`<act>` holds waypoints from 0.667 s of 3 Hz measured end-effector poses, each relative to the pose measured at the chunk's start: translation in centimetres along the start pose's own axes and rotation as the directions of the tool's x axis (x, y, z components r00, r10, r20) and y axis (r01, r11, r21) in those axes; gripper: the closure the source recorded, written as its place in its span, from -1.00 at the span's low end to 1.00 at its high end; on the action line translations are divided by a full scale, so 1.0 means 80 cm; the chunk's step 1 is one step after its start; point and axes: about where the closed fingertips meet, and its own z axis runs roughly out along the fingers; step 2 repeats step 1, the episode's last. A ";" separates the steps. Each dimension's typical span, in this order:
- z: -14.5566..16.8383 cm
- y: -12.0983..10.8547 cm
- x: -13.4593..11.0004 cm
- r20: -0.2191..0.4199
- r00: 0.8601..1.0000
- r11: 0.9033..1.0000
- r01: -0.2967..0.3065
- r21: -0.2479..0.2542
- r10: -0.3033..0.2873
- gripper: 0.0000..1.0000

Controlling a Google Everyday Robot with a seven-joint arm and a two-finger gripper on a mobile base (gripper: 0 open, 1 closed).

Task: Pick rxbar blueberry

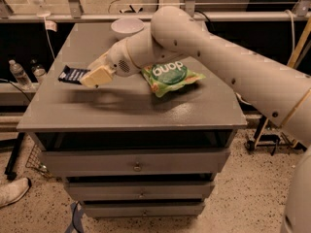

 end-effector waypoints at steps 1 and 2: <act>-0.029 -0.015 -0.024 0.067 0.997 1.000 0.025 0.016 -0.026 1.00; -0.029 -0.015 -0.024 0.067 0.997 1.000 0.025 0.016 -0.026 1.00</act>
Offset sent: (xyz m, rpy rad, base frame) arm 0.0000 0.0000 0.0000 0.0000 0.0000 0.0000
